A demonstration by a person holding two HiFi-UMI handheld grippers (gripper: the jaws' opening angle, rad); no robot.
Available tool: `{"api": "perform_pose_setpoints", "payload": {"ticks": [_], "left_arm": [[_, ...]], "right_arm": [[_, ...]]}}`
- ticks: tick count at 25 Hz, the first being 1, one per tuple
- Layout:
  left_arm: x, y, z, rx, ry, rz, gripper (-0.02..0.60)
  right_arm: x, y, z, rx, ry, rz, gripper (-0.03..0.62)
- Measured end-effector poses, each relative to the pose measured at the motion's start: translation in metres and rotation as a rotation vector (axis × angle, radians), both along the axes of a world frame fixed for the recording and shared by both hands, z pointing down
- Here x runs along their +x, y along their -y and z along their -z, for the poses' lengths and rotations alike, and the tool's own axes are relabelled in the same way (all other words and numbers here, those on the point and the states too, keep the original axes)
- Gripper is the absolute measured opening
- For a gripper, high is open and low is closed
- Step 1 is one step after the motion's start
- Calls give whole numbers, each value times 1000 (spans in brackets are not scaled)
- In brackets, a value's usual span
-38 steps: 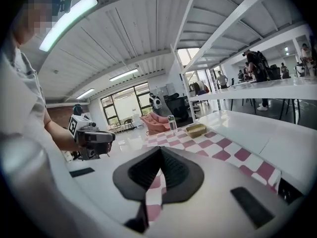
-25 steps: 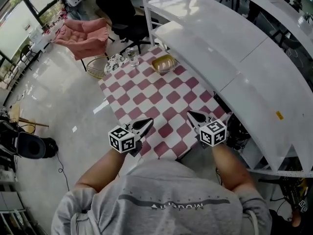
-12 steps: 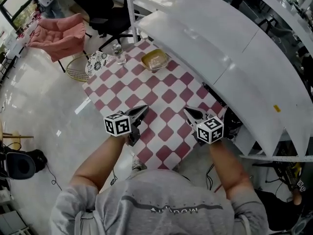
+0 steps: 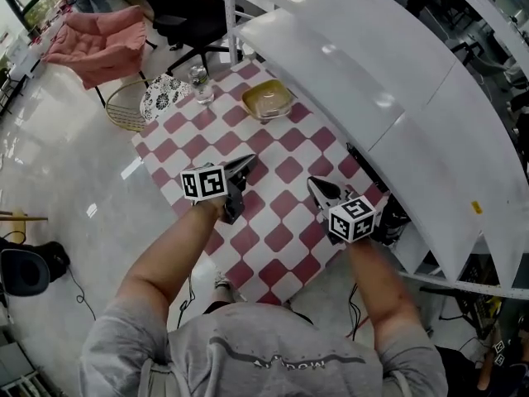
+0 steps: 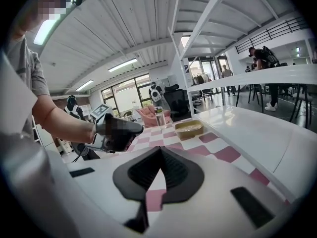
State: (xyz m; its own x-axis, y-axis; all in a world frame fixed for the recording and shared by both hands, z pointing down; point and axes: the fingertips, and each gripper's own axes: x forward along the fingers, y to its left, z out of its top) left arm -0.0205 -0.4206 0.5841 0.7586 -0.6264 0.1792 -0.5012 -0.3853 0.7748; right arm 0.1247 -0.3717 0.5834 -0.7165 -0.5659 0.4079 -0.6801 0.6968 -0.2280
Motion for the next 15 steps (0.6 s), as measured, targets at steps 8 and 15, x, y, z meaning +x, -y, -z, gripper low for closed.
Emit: {"api": "perform_pose_setpoints", "payload": {"ticks": [8, 15], "left_arm": [[-5, 67, -25, -101, -120, 97, 17], [-10, 118, -42, -166, -176, 170, 119]], "right_arm": [[-20, 40, -12, 21, 7, 30, 25], [-26, 60, -14, 24, 34, 37, 25]]}}
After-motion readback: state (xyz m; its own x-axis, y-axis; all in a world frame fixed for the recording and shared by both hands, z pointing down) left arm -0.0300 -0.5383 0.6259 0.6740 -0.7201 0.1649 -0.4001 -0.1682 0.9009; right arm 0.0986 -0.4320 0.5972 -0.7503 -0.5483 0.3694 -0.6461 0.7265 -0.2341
